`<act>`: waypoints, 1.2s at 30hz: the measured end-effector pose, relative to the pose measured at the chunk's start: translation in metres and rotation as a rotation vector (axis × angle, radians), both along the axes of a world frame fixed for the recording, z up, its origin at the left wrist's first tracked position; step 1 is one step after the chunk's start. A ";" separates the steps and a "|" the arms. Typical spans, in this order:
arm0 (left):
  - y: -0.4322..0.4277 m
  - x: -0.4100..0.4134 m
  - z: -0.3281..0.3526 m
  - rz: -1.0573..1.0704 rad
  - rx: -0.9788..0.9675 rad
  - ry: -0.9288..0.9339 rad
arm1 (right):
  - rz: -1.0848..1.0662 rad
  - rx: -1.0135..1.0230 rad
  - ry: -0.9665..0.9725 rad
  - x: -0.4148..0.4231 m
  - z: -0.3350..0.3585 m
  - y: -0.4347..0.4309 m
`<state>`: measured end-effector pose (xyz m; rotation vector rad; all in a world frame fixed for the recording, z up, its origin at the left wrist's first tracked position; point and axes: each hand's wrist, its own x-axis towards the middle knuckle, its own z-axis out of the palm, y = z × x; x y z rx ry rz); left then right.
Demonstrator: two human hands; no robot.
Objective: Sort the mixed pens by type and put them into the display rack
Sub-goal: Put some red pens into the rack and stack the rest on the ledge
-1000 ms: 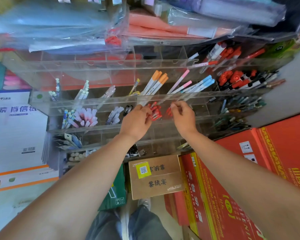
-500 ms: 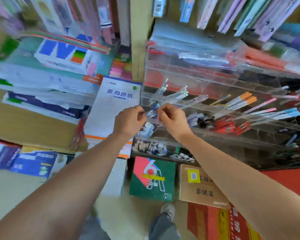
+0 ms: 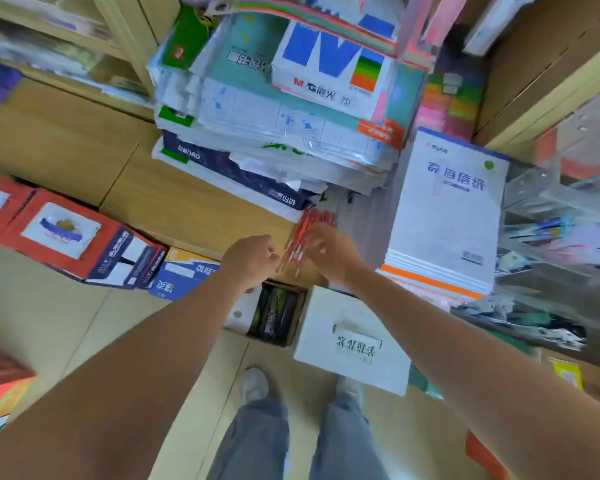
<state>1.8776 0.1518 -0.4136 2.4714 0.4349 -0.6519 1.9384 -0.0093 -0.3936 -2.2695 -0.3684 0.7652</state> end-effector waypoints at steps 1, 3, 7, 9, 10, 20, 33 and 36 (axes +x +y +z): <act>0.009 -0.003 -0.010 0.005 -0.018 0.012 | 0.001 -0.040 0.022 -0.001 -0.011 0.008; 0.019 -0.006 -0.032 0.019 -0.039 0.033 | -0.021 -0.128 0.056 -0.001 -0.033 0.017; 0.026 -0.003 -0.073 0.047 -0.058 0.076 | -0.103 -0.243 0.105 0.005 -0.076 0.022; 0.026 0.002 -0.091 0.044 -0.072 0.096 | -0.147 -0.298 0.121 0.011 -0.097 0.023; 0.025 0.005 -0.100 0.037 -0.077 0.103 | -0.153 -0.328 0.127 0.014 -0.108 0.023; 0.016 0.050 -0.175 0.023 -0.119 0.114 | -0.298 -0.446 0.132 0.043 -0.198 0.030; 0.013 0.085 -0.225 0.000 -0.133 0.002 | -0.589 -0.512 -0.031 0.054 -0.244 0.051; 0.013 0.092 -0.233 -0.014 -0.132 -0.030 | -0.626 -0.493 -0.042 0.054 -0.250 0.056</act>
